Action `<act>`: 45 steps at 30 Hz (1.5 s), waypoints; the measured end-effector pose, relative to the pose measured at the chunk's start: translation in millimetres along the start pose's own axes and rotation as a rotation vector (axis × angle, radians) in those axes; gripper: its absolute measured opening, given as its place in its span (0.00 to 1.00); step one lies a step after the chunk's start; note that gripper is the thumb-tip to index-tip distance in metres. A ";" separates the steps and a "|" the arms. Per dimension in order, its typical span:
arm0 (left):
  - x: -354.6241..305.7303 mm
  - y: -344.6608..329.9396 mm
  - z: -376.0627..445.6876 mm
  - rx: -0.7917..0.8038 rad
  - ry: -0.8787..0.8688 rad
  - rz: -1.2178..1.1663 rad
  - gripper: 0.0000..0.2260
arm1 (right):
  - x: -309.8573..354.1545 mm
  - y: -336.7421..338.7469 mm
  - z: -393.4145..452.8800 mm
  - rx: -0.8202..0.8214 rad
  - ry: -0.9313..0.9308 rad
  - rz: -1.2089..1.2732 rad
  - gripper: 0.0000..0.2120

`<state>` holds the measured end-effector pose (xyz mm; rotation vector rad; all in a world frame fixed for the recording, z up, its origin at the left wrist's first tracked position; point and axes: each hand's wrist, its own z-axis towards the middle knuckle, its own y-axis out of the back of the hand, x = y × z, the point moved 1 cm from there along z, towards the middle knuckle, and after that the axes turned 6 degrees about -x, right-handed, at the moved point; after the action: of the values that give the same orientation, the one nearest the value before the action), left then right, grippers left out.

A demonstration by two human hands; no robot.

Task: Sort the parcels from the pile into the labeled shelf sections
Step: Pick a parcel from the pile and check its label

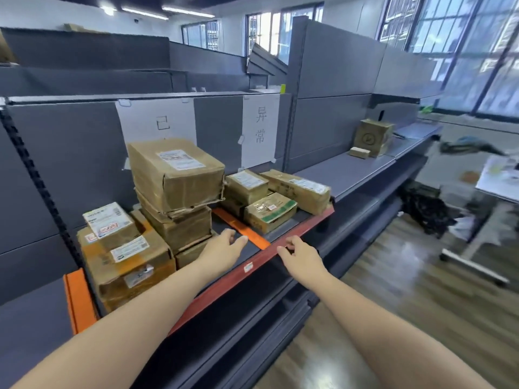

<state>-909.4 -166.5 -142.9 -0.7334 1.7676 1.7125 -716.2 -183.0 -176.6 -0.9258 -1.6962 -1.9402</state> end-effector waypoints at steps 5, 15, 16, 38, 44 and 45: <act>-27.0 -27.7 50.2 0.095 -0.028 0.004 0.23 | -19.6 20.7 35.6 -0.060 -0.064 -0.039 0.24; -82.7 -86.7 129.8 0.280 -0.120 -0.004 0.27 | -59.8 66.0 86.5 -0.158 -0.237 -0.097 0.24; -86.6 -92.8 135.5 0.292 -0.125 -0.005 0.26 | -64.9 69.4 90.5 -0.156 -0.256 -0.105 0.24; -242.6 -254.9 247.7 0.195 -0.114 -0.067 0.17 | -191.1 205.2 258.2 -0.093 -0.198 0.018 0.24; -282.0 -299.3 273.6 0.165 -0.127 -0.005 0.17 | -224.5 236.7 296.6 -0.079 -0.186 0.042 0.23; -287.1 -305.5 279.5 0.166 -0.126 -0.013 0.18 | -229.0 240.5 303.6 -0.079 -0.187 0.051 0.23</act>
<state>-483.8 103.1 -151.8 -0.5519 1.7882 1.5462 -326.5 40.6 -153.5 -1.2015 -1.6873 -1.9524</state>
